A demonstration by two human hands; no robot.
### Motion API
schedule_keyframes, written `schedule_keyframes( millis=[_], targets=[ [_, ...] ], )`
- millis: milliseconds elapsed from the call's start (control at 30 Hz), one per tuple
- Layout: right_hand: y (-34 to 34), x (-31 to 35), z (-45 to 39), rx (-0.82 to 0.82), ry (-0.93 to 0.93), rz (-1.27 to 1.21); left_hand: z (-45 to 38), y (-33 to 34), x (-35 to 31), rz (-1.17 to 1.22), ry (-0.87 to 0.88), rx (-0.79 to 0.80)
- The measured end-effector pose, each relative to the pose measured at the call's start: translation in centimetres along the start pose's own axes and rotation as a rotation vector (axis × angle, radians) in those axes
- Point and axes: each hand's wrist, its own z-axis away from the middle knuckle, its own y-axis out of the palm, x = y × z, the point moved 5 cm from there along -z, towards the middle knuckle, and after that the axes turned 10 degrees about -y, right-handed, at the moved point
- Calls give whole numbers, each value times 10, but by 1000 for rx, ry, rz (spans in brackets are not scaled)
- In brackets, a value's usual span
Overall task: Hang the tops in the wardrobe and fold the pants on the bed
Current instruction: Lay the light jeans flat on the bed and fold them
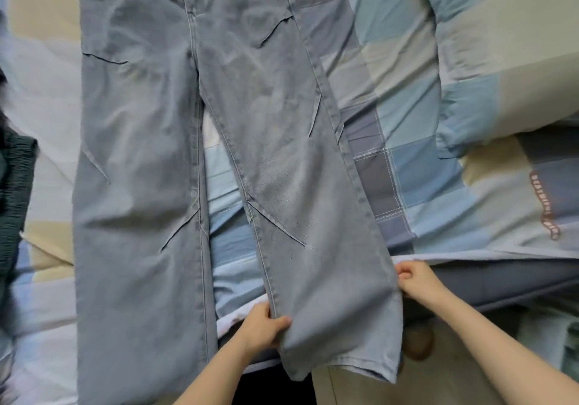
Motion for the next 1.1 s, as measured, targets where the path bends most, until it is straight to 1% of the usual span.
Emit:
schedule_keyframes(
  millis=[67, 133, 200, 267, 300, 333, 367, 433, 467, 533, 600, 667, 733, 767, 833, 867, 900, 967, 1033, 1100],
  targets=[
    [-2, 4, -1, -34, -3, 92, 0, 1, 8, -250, -18, 0],
    [0, 21, -4, -35, -14, 17, 2, -3, 6, -544, -6, -51],
    [5, 45, -4, -22, -27, -69, 7, -12, -11, -683, 17, -156],
    [12, 75, 3, 39, -143, -4, 12, -24, -35, -736, 62, -326],
    [16, 91, 11, 61, -210, 21, 15, -30, -45, -682, 89, -387],
    [23, 108, 22, 79, -284, 26, 17, -34, -56, -556, 132, -405],
    [31, 123, 35, 97, -362, 36, 21, -36, -64, -373, 178, -363],
    [52, 153, 61, 147, -498, 152, 37, -38, -80, 27, 232, -198],
    [64, 167, 74, 187, -549, 245, 47, -39, -85, 208, 208, -95],
    [90, 192, 97, 260, -645, 388, 63, -42, -90, 464, 82, 105],
    [122, 220, 121, 361, -741, 447, 80, -58, -90, 579, 19, 215],
    [156, 246, 140, 435, -821, 520, 95, -82, -85, 594, 32, 240],
    [191, 269, 156, 485, -905, 558, 107, -111, -76, 607, 60, 166],
    [208, 279, 165, 525, -949, 544, 110, -129, -70, 606, 91, 82],
    [244, 294, 183, 653, -990, 523, 115, -172, -53, 525, 162, -181],
    [261, 299, 189, 717, -998, 533, 117, -193, -44, 481, 178, -284],
    [272, 302, 187, 760, -997, 557, 116, -210, -36, 446, 186, -342],
    [281, 316, 165, 724, -986, 632, 110, -241, -22, 352, 199, -416],
    [276, 337, 122, 584, -883, 649, 100, -268, -8, 205, 195, -487],
    [260, 366, 73, 434, -787, 639, 88, -284, 6, 70, 169, -514]
  ],
)
